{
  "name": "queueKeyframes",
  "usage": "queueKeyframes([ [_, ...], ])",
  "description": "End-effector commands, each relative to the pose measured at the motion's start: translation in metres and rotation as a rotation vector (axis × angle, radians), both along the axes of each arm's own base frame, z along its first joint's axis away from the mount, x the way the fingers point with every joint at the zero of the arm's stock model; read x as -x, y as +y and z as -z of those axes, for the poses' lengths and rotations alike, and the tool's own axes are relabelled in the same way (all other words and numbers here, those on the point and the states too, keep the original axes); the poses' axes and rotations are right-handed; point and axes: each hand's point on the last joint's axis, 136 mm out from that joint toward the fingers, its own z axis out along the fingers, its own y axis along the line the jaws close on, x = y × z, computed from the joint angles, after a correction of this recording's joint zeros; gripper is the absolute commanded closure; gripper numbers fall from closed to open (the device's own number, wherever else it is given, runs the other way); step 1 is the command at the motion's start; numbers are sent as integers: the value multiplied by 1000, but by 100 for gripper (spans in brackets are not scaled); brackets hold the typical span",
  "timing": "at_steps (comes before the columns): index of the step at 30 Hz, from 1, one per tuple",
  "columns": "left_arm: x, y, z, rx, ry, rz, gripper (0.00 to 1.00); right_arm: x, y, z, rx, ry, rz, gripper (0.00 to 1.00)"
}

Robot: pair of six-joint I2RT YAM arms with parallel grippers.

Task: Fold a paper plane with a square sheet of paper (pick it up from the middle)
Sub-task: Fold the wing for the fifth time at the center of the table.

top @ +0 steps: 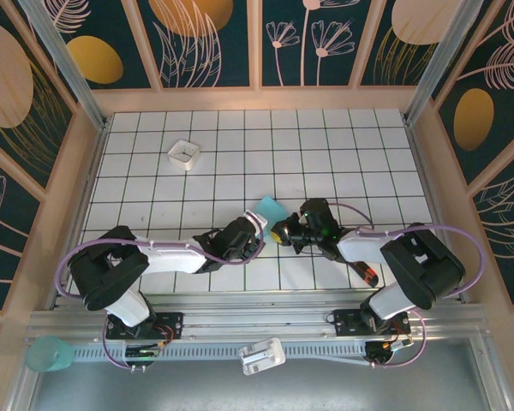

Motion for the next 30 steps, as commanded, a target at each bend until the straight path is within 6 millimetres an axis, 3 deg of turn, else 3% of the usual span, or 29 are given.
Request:
queueKeyframes([
  [1, -2, 2, -12, 8, -43, -5, 46, -5, 3, -5, -13, -1, 2, 100],
  [6, 14, -3, -24, 86, -33, 81, 42, -8, 0, -2, -13, 4, 6, 100],
  [12, 19, -2, -13, 49, -28, 123, 34, -10, -1, -4, -19, 4, 2, 100],
  [16, 19, -6, -11, 41, -29, 143, 33, -9, 1, -4, -19, 9, -7, 100],
  [30, 11, -11, -4, 47, -29, 116, 55, -7, 7, -6, -30, 7, -22, 100],
])
